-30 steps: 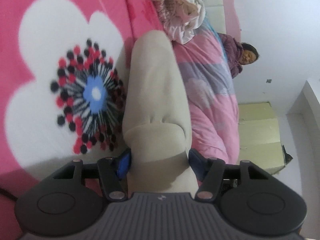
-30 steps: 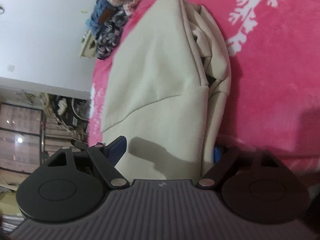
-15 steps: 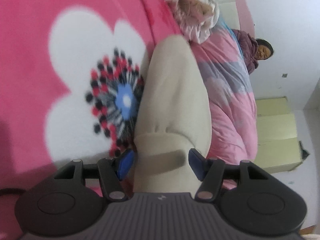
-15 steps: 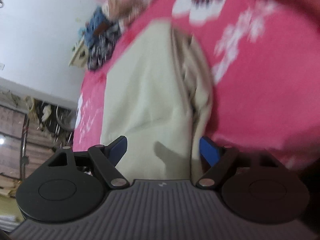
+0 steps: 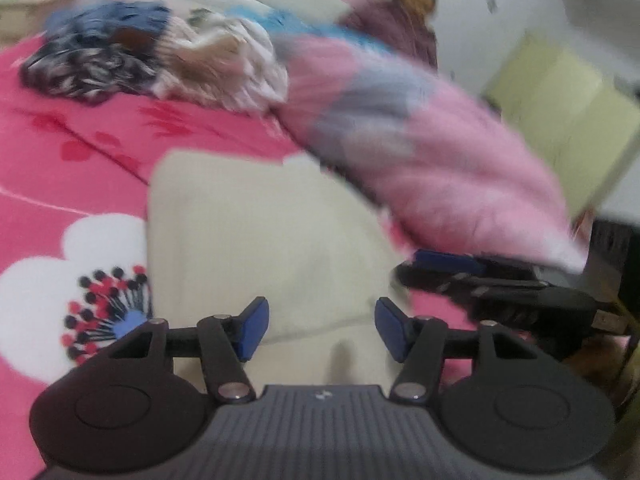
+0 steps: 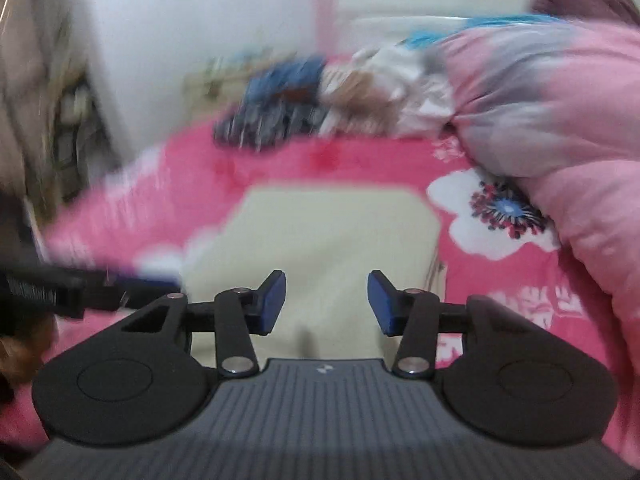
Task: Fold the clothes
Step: 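Open both tools and withdraw from the folded beige jacket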
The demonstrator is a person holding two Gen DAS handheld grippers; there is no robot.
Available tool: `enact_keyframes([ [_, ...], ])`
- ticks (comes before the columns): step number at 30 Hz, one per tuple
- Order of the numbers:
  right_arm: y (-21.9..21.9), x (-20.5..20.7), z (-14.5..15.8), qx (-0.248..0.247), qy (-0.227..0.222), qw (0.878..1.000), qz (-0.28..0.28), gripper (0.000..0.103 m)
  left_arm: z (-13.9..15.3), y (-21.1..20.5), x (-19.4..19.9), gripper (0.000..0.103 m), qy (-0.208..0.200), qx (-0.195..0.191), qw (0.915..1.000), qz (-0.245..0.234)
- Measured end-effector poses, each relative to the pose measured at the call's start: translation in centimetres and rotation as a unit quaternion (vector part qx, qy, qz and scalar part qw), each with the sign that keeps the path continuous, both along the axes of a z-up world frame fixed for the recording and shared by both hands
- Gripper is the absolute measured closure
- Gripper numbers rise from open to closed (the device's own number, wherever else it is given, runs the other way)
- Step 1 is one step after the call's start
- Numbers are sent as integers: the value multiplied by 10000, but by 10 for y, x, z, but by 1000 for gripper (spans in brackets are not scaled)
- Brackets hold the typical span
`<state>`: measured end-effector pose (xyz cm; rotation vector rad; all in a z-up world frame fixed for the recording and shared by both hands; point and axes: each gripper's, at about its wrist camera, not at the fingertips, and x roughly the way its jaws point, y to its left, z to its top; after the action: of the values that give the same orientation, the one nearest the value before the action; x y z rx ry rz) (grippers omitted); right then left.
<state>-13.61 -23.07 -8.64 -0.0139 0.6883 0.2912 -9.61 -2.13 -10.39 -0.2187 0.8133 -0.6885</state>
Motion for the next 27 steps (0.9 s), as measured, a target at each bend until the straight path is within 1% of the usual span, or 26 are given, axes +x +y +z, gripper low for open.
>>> enact_keyframes([
  [1,4,4,-20,-241,358,9991,46,67,-8,-8,-3,45,-118,251,9996,-15],
  [2,2,7,-37,-276,581,9979,10,69,-13,-14,-6,49,-245,435,9987,-69],
  [3,0,9,-53,-294,790,9964,-32,69,-16,-15,-10,50,-354,538,9979,-104],
  [4,-7,7,-58,-137,784,9968,-79,70,-15,-15,-13,49,-431,611,9971,-109],
  [5,-11,9,-54,-64,848,9963,-116,72,-15,-15,-16,49,-497,679,9964,-111],
  [7,-16,16,-40,91,955,9952,-194,85,-8,-14,-16,52,-483,725,9962,-51],
  [8,-17,18,-32,165,902,9956,-178,89,-4,-14,-16,52,-471,726,9962,-11],
  [9,-14,20,-24,138,686,9975,-125,90,2,-15,-14,52,-514,703,9962,11],
  [11,-8,24,-6,33,241,9997,-30,90,11,-15,-15,51,-726,675,9951,54],
  [13,-1,33,2,-83,-17,9999,-60,90,6,-20,-9,51,-662,774,9948,90],
  [15,2,50,-14,-134,64,9997,-185,90,-3,-25,-4,51,-531,859,9947,170],
  [16,4,57,-28,-296,213,9990,-258,91,-9,-26,-2,51,-443,896,9947,226],
  [17,3,63,-49,-503,493,9969,-341,91,-15,-28,0,51,-366,925,9947,279],
  [19,-6,61,-61,-279,589,9968,-457,91,-14,-28,-1,49,-326,902,9947,359],
  [20,-9,63,-53,-160,566,9971,-476,91,-13,-28,-1,47,-303,888,9948,398],
  [21,-12,64,-44,-41,537,9973,-492,91,-13,-28,-1,47,-270,868,9949,432],
  [24,-17,75,-16,190,109,9980,-590,91,-11,-30,0,47,-187,955,9939,523],
  [26,-14,92,-11,20,-100,9980,-629,91,-10,-33,0,46,-127,1009,9930,603],
  [27,-13,102,-16,-56,-108,9978,-659,91,-10,-33,0,45,-97,992,9929,655],
])
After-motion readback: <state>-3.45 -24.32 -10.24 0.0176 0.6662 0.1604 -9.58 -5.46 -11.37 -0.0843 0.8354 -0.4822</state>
